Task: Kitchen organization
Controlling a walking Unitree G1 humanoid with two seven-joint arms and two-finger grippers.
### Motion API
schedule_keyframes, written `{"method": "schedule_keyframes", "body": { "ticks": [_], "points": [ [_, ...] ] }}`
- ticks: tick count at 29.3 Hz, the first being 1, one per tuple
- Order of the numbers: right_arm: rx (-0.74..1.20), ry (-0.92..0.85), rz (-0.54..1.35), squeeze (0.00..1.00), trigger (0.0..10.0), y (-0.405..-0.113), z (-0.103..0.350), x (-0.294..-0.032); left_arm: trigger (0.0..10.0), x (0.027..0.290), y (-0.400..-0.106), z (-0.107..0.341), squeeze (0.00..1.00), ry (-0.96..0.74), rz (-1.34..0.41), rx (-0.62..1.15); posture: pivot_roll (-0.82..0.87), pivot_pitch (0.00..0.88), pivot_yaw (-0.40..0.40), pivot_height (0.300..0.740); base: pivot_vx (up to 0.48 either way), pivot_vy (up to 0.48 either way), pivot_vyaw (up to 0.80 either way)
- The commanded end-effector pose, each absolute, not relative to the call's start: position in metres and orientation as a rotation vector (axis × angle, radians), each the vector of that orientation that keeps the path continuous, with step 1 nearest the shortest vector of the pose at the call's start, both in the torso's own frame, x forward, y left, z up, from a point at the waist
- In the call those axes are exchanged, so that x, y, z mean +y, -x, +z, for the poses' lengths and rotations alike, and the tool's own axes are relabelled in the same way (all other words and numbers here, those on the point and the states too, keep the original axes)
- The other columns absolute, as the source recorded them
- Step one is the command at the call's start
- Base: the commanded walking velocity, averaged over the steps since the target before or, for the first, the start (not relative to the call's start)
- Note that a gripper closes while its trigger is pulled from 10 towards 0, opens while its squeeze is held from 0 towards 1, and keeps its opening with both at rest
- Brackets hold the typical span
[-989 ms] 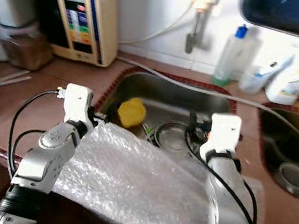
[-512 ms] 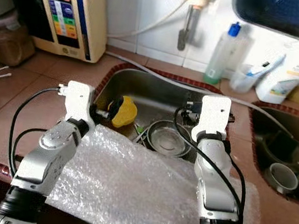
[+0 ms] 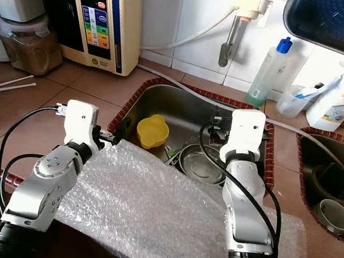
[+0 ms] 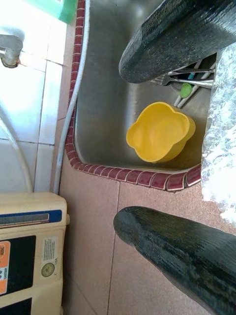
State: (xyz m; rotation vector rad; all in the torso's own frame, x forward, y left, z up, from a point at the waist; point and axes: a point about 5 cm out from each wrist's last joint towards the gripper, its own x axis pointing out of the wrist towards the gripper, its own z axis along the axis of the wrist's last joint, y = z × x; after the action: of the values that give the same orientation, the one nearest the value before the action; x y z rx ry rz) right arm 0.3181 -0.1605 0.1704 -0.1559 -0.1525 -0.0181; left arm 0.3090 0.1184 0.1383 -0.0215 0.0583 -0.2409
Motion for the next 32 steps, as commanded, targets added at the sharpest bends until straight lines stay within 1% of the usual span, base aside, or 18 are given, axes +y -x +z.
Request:
{"method": "schedule_keyframes", "body": {
  "ticks": [1,10,32],
  "points": [
    [-0.158,0.160,-0.032,0.00,10.0,-0.3195,0.1722,-0.1628,10.0,0.1145,-0.3115,0.1439,0.00,0.001,-0.246,0.042,0.03,0.000,-0.011,0.740,0.000,0.000,0.00],
    [-0.155,0.165,-0.040,0.00,10.0,-0.3208,0.1719,-0.1661,10.0,0.1144,-0.3138,0.1442,0.00,-0.003,-0.236,0.048,0.03,0.000,-0.009,0.740,0.000,0.000,0.00],
    [-0.154,0.162,-0.064,0.00,10.0,-0.3227,0.1727,-0.1725,10.0,0.1131,-0.3161,0.1424,0.00,-0.007,-0.235,0.063,0.02,0.000,-0.006,0.740,-0.266,0.000,0.00]
  ]
}}
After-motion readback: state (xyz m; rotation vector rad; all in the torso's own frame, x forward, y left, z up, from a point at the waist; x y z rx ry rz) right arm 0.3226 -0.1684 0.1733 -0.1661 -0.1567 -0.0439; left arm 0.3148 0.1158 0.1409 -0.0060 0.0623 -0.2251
